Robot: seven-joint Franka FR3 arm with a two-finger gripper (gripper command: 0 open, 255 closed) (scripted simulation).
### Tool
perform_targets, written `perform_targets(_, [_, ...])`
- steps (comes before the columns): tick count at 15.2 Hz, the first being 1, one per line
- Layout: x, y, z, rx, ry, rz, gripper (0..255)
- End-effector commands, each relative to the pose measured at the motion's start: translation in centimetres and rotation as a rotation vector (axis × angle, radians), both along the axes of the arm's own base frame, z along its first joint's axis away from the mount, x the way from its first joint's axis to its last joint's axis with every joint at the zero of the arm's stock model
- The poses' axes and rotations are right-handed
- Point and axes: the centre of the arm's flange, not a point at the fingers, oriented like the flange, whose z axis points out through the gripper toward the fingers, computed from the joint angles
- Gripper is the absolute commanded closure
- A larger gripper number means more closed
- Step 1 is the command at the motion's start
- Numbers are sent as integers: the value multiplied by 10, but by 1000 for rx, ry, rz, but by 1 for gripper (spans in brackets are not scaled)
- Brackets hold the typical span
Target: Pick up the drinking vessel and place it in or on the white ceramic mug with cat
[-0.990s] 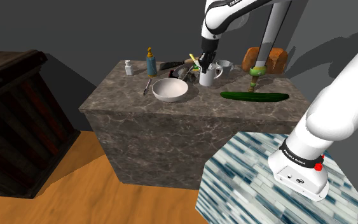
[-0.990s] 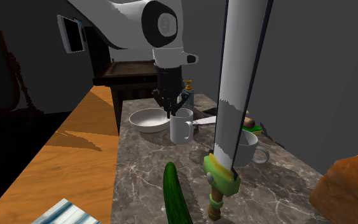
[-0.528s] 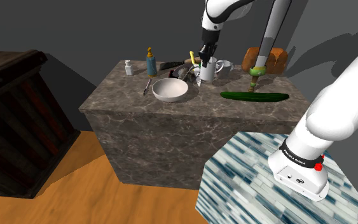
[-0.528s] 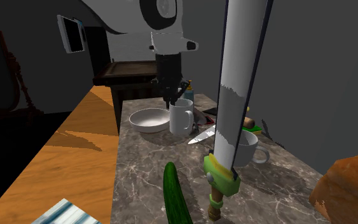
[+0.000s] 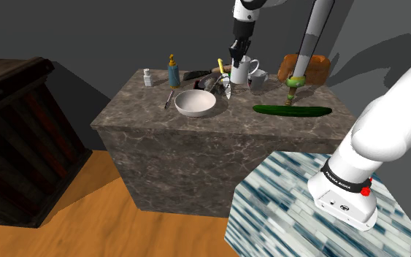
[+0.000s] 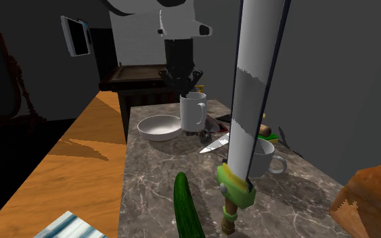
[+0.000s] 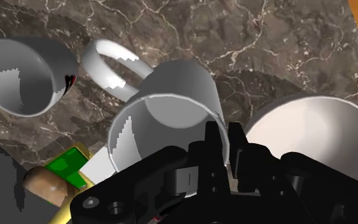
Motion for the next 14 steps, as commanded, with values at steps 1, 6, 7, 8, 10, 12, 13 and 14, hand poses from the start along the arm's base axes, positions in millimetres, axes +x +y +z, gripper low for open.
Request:
perform_targets(1, [0,0,10,0,0,0,255])
perform_targets(6, [0,0,37,0,0,0,255])
perform_targets(7, [0,0,42,0,0,0,255])
perform_targets(8, [0,0,44,0,0,0,255])
perform_targets(10, [1,-26,49,0,0,0,255])
perform_targets(12, [1,-52,55,0,0,0,255])
perform_targets(13, [2,-65,57,0,0,0,255])
perform_targets(14, [2,-78,60,0,0,0,255])
